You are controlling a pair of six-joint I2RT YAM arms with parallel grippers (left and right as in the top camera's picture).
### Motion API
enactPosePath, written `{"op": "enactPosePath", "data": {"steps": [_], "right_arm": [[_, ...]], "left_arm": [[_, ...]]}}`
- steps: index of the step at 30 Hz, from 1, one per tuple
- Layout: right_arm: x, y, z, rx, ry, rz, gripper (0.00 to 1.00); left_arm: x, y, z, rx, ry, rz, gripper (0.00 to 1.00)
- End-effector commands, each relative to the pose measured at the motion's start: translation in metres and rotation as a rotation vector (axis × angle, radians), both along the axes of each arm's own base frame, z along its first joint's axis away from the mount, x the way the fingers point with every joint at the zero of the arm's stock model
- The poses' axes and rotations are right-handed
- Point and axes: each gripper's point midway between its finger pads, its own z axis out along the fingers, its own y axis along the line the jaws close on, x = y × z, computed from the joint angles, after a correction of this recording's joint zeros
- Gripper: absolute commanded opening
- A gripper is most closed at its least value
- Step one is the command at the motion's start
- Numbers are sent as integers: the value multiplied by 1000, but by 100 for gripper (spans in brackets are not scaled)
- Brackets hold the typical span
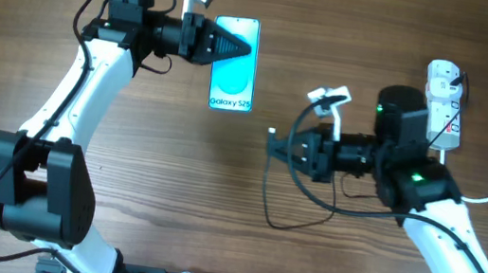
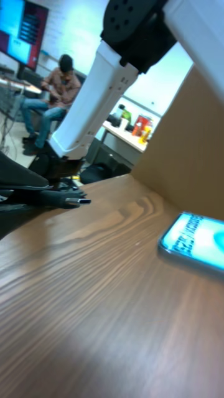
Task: Plug charger to phone and switch on socket
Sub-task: 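Lift the plug with the right gripper and carry it toward the phone, then align the USB-C plug under the phone's bottom port and push it in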
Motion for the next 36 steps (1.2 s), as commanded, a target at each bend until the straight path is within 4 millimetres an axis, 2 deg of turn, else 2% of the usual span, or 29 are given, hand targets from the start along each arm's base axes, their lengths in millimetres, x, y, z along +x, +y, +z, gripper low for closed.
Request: {"op": "enactPosePath", "data": {"steps": [1,6,15,24,36], "right_arm": [[0,24,-11,-11,80,24,4],[1,43,-15,-4,92,42,4],[6,48,2,51,60,40,4],[17,56,-5,80,83,57,4],[17,56,-1,93,62,68,4]], "left_arm": [[1,-1,21,12,194,17,4],[3,-1,21,17,201,29,4],[5,-1,21,19,172,37,4],[0,-9,21,17,130,11,4],[-3,-10,22,9,86,-6,4]]}}
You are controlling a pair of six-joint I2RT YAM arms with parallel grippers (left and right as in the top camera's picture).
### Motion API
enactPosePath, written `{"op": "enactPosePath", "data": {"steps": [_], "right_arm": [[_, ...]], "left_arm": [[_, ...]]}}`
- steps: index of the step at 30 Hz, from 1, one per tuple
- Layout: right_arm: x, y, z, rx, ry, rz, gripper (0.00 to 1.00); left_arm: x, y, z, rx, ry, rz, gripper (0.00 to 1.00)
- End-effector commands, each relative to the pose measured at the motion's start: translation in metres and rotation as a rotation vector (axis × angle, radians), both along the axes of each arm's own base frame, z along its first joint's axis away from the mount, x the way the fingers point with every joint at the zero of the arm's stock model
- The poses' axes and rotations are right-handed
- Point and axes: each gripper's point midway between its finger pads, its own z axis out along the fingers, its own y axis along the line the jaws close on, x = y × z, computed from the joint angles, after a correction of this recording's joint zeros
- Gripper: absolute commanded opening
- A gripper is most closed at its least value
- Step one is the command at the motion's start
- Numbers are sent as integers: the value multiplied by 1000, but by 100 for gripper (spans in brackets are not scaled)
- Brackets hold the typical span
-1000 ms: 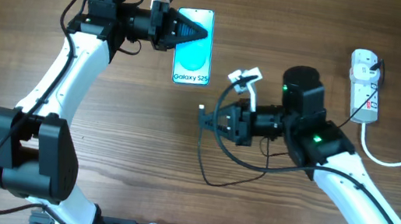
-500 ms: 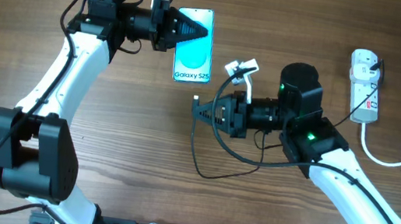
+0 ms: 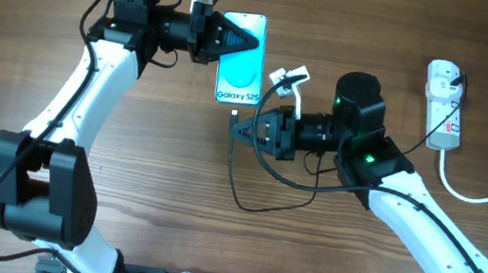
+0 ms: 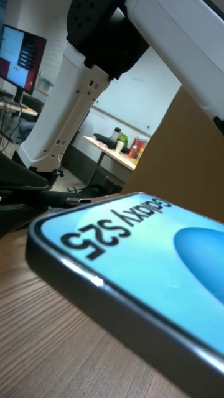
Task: Plug charger to phone and switch on socket
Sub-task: 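Align the USB-C plug under the phone's bottom port and push it in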
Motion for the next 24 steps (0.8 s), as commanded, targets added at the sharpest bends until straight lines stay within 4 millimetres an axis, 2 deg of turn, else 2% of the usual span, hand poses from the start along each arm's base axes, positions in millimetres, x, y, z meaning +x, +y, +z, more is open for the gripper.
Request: {"op": "enactPosePath", "data": {"steps": [1,24], "right_arm": [[-4,2,0,7,9,26,4],[13,-2,0,-5,30,-65,4]], "left_arm": [[-10,0,20,-26,-89,-32,4],[-13,-1,22,-37,-88,-52,4]]}}
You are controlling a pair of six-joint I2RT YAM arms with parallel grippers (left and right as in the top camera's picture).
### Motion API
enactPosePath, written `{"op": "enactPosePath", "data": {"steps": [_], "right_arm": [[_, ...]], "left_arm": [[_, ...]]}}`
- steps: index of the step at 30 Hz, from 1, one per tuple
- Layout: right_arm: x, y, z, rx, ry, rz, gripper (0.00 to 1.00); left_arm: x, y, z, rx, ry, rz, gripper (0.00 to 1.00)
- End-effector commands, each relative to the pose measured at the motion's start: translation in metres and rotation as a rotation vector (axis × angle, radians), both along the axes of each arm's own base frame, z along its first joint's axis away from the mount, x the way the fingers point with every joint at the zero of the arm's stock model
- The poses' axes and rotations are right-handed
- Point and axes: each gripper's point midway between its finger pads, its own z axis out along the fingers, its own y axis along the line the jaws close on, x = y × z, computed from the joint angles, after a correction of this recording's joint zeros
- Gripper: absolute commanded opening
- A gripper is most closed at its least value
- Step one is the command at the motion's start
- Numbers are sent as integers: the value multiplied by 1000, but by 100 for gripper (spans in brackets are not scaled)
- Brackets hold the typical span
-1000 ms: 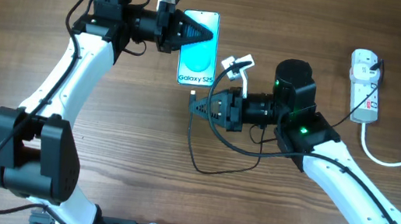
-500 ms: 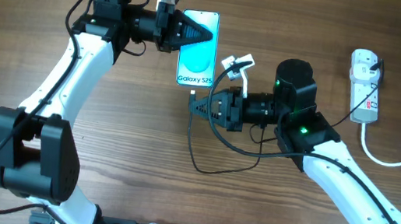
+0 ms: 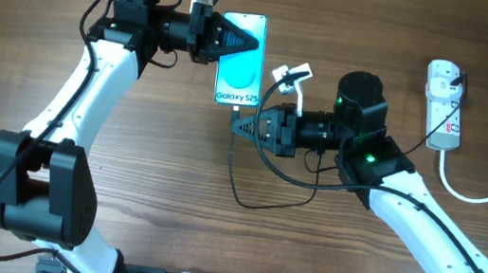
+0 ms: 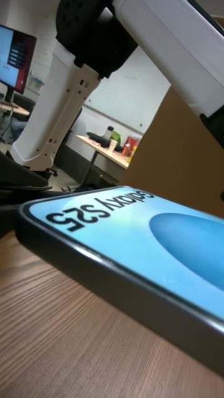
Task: Plug charger to phone and switch on socket
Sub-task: 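Align the USB-C plug under the phone's bottom port and push it in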
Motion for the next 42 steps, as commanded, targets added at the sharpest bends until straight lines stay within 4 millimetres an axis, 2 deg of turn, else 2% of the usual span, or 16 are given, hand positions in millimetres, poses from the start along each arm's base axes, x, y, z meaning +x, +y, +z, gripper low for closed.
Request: {"op": "enactPosePath", "data": {"steps": [1,8,18,24,33,42], "right_arm": [[6,-1,-2,-7,15,-30,4],[9,0,5,14,5,-38,4],[11,-1,5,14,25,-53,4],[21,-10,5,16,40,-88,4],[28,-10,13,36,18,-119,4],[38,-10,16,46,25,-174,4]], "left_arm": [[-11,-1,20,-28,-74,-39,4],[-11,-1,21,-28,-74,-39,4],[-15,-1,23,-42,-74,-61,4],[-16,-1,25,-51,-94,-73,4],[-16,-1,25,-51,-94,-73,4],[-21,-9,25,-49,-93,-92,4]]}}
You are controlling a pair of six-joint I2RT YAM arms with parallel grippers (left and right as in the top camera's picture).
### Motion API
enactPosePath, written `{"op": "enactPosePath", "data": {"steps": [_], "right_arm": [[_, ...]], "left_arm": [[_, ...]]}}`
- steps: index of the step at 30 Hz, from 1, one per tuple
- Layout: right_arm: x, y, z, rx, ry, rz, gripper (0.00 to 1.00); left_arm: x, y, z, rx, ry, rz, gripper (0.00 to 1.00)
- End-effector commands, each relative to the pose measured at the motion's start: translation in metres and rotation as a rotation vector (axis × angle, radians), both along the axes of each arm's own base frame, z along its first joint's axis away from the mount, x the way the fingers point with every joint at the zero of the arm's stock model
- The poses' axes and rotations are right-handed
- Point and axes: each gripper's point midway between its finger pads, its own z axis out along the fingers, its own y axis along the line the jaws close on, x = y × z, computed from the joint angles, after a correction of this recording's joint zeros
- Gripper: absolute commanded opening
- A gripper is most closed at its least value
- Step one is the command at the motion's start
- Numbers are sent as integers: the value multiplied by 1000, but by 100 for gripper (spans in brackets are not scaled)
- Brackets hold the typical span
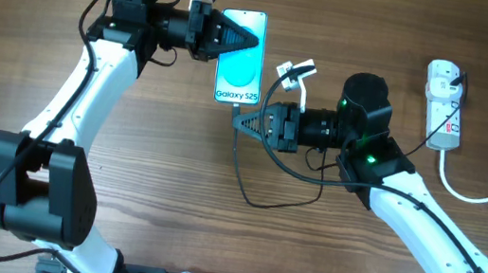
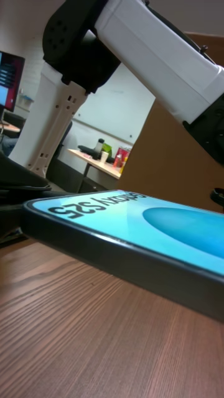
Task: Plug charger to phone and switch on socket
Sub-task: 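Align the USB-C plug under the phone's bottom port and push it in, then lower the phone with the left gripper and lay it flat on the table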
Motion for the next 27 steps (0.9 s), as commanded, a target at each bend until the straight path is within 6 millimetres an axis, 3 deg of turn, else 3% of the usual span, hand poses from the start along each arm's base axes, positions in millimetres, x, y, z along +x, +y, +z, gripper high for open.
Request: {"op": "enactPosePath", "data": {"steps": [1,18,27], "right_arm": [[33,-8,9,4,-43,-153,4],[55,-19,15,18,-63,-254,4],[37,-16,7,3,-37,-152,7]], "left_arm": [[-21,-9,20,-37,-58,-83,4],[-27,-18,20,-39,-57,-109,4],[-23,-18,18,-28,-59,-90,4]]}}
